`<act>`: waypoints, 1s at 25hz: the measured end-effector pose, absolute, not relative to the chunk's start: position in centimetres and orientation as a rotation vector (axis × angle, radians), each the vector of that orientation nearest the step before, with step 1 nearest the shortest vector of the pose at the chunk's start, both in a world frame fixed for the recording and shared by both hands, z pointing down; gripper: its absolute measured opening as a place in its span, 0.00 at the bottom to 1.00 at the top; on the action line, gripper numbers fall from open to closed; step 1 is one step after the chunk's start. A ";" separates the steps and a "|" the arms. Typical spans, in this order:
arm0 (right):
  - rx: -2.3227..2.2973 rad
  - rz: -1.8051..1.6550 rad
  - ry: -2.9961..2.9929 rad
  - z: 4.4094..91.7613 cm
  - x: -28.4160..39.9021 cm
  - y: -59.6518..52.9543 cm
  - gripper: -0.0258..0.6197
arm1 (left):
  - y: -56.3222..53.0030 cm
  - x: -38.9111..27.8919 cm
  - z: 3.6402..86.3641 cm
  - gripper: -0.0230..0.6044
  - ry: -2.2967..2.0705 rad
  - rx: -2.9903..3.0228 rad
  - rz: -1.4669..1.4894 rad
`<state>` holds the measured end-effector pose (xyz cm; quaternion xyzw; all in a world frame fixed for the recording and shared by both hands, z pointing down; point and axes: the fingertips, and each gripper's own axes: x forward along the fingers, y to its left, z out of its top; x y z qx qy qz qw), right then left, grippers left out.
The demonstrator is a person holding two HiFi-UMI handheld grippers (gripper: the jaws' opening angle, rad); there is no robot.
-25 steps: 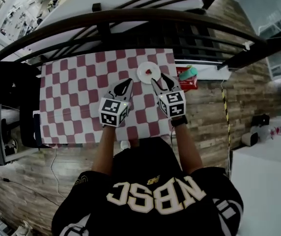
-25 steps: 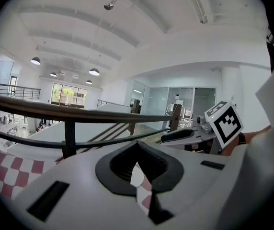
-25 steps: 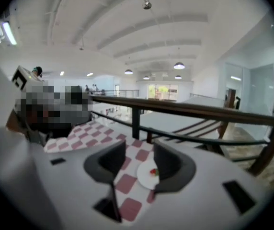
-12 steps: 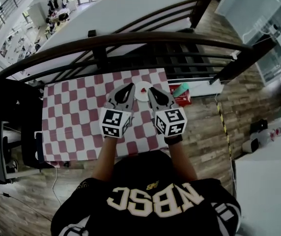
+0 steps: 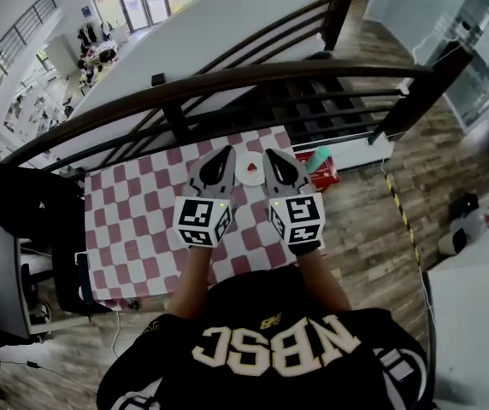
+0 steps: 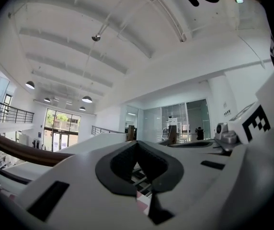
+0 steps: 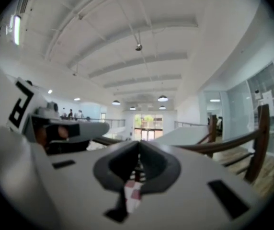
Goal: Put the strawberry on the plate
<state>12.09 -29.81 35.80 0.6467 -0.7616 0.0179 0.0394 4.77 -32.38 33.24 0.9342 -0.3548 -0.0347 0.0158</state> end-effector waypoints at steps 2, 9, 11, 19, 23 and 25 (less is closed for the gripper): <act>2.013 0.055 -2.302 35.8 13.0 -30.0 0.07 | -32.3 4.9 32.6 0.06 -1.106 2.925 -0.113; 2.066 0.043 -2.271 36.0 13.7 -29.9 0.07 | -32.7 4.6 33.3 0.06 -1.169 2.898 -0.084; 2.063 0.047 -2.269 36.2 14.0 -29.9 0.07 | -32.8 4.5 33.0 0.06 -1.177 2.899 -0.094; 2.080 0.096 -2.252 37.3 14.9 -29.5 0.07 | -33.1 4.6 34.7 0.06 -1.176 2.833 -0.060; 2.063 0.114 -2.246 38.1 15.3 -29.7 0.07 | -33.6 5.2 35.5 0.06 -1.168 2.819 -0.036; 2.056 0.119 -2.241 38.4 15.5 -29.9 0.07 | -33.8 5.5 36.0 0.06 -1.171 2.813 -0.019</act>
